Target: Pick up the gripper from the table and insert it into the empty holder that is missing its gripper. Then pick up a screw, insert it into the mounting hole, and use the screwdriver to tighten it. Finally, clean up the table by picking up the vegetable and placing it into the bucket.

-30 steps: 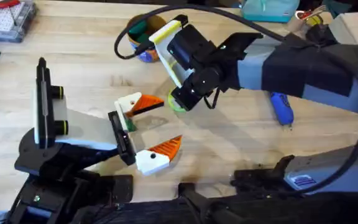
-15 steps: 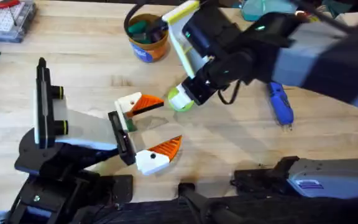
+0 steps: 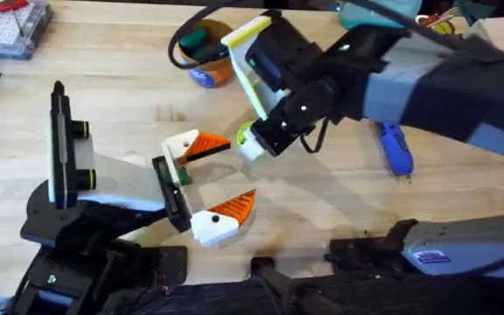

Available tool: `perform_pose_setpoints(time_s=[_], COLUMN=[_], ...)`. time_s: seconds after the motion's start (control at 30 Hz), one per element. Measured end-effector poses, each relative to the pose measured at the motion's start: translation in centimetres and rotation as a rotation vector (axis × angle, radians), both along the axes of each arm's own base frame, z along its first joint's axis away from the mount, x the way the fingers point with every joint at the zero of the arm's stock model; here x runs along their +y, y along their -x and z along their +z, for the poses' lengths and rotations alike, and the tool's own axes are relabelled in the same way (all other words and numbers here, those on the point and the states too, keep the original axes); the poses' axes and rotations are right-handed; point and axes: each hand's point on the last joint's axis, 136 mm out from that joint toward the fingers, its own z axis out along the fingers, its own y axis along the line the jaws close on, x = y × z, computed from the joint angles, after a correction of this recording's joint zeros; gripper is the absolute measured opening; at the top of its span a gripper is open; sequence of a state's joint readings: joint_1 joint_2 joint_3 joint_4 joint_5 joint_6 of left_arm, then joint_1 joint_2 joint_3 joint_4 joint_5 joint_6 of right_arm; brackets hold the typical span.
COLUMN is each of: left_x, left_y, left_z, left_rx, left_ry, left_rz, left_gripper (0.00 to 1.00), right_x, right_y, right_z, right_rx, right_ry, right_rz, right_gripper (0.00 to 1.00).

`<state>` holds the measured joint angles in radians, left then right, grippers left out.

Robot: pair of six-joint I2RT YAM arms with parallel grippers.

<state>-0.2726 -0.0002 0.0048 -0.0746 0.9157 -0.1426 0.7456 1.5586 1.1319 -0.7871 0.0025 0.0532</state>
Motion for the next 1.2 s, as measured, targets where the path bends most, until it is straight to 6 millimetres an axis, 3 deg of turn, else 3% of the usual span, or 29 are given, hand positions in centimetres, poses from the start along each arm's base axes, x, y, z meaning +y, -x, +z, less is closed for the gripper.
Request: perform_pose_setpoints(time_s=[0.2,0.33,0.63,0.77,0.9,1.2], left_x=[0.0,0.0,0.0,0.0,0.0,0.0], left_y=[0.0,0.0,0.0,0.0,0.0,0.0], left_z=[0.0,0.0,0.0,0.0,0.0,0.0], left_rx=[0.000,0.000,0.000,0.000,0.000,0.000], left_ry=[0.000,0.000,0.000,0.000,0.000,0.000], left_rz=[0.000,0.000,0.000,0.000,0.000,0.000], left_gripper=[0.986,0.986,0.984,0.986,0.986,0.986], right_x=[0.4,0.5,0.5,0.6,0.8,0.8], right_y=[0.0,-0.1,-0.1,-0.1,-0.1,0.0], right_z=[-2.3,-3.1,-4.0,-3.9,-3.9,-3.9], right_rx=[0.039,0.051,0.062,0.057,0.057,0.058], right_ry=[0.037,0.047,0.066,0.066,0.063,0.064], right_rz=[0.009,0.006,0.008,0.012,0.016,0.018], right_gripper=[0.519,0.276,0.203,0.071,0.012,0.004])
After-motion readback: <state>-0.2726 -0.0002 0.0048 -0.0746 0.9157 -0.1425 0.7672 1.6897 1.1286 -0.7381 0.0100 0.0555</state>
